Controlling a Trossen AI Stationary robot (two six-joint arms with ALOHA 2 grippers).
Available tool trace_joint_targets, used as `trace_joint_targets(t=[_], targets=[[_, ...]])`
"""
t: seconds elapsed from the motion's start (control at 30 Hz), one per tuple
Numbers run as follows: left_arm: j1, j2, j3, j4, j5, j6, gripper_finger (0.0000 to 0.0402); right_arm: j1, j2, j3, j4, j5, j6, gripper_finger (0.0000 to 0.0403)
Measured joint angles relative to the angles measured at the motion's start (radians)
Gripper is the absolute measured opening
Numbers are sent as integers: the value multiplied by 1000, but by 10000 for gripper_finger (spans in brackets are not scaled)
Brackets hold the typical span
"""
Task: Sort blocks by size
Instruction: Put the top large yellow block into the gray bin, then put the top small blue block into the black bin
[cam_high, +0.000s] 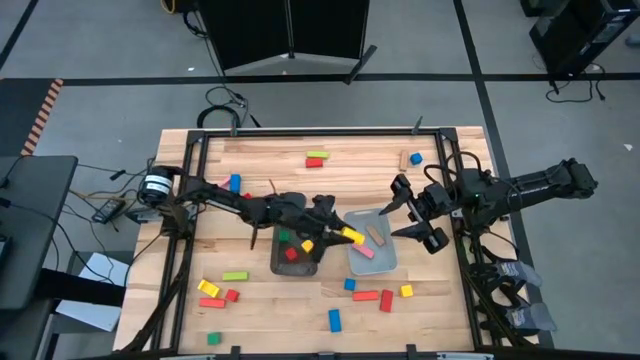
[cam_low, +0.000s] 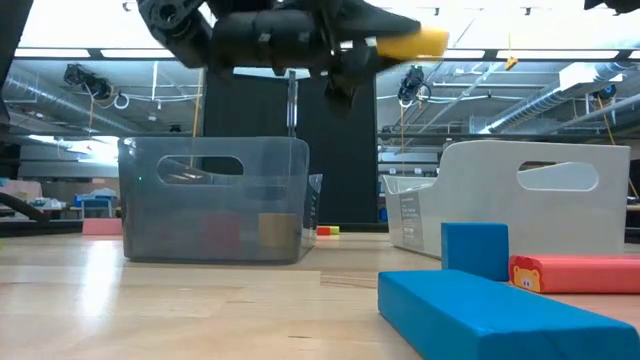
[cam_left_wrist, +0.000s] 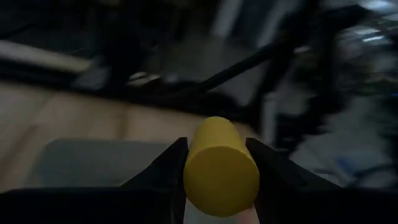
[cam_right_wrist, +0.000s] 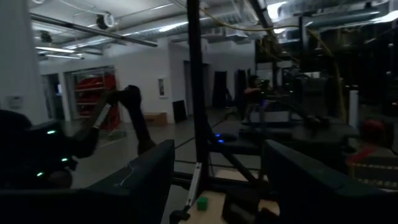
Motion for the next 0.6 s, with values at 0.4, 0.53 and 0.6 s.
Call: trace_joint_targets(t=[0.4, 0.53, 0.6], targets=[[-21, 158, 225, -256, -122, 51, 214, -3, 0, 0, -7, 64, 5, 254], [-13, 205, 249, -262, -119, 31, 257, -3, 0, 0, -15, 66, 24, 254], [-7, 204, 249, -266, -119, 27, 274, -3, 0, 0, -27, 78, 24, 254]])
